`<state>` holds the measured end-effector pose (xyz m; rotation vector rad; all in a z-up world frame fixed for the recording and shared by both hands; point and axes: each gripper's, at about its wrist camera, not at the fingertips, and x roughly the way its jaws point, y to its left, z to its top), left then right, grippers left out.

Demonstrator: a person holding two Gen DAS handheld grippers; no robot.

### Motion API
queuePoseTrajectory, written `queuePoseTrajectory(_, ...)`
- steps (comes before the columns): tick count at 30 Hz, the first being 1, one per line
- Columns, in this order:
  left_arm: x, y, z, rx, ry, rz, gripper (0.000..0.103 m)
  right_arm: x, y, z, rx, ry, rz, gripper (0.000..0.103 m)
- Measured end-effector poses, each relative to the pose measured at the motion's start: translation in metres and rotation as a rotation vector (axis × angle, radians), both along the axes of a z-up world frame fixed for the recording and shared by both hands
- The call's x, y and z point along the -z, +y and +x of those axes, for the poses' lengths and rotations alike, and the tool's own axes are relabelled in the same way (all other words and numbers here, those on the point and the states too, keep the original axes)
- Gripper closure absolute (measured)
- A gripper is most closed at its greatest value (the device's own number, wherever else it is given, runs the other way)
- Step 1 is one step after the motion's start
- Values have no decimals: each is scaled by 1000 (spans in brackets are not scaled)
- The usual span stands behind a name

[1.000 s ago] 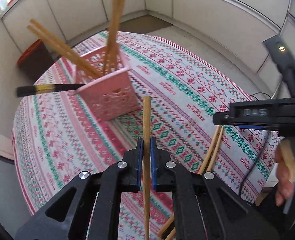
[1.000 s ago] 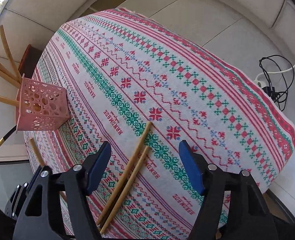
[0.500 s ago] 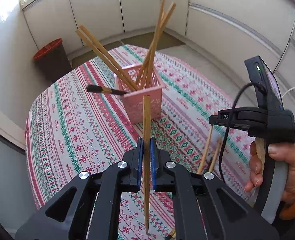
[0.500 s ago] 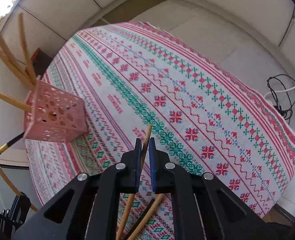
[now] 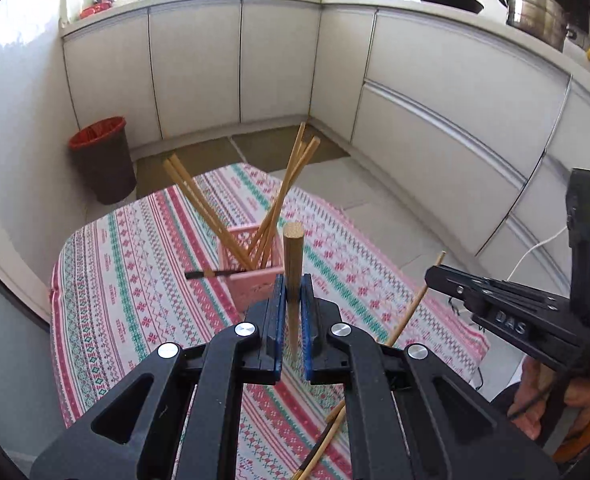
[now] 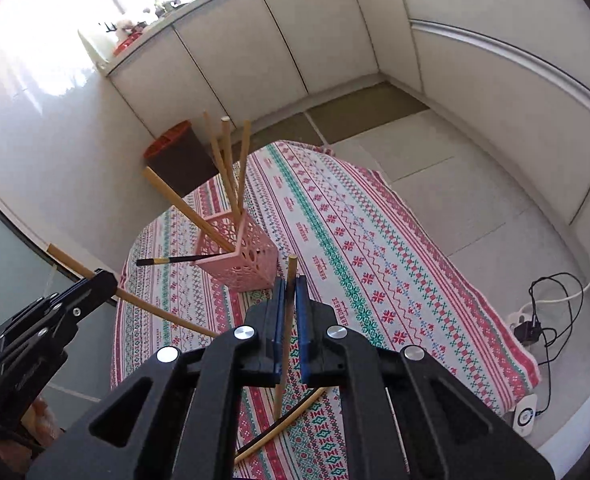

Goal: Organize utensils
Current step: 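Lift the stick with the left tool while the right tool grasps another stick, then open both tools above the pink holder to drop the sticks in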

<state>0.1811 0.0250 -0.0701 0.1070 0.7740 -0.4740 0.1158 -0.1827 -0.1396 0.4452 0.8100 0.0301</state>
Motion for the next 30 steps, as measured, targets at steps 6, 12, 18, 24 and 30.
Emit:
queuePoseTrajectory(6,-31,-3,7,-21,-46,-55,97,-57,-12,-1,-34,-82,-17,98)
queuePoseTrajectory(12,-77,16,18,-128,-130,-139,97,-123,-17,6,-56,-218,-5,98)
queuePoseTrajectory(18,-98,22,38,-202,-179,-154,97,-160,-4,23,-66,-318,-37,98)
queuePoseTrajectory(24,-74,16,64,-235,-154,-104,96,-150,3,52,-68,-294,-40,98)
queuePoseTrajectory(30,-38,25,87,-253,-78,-124,91,-127,10,75,-65,-253,-60,98)
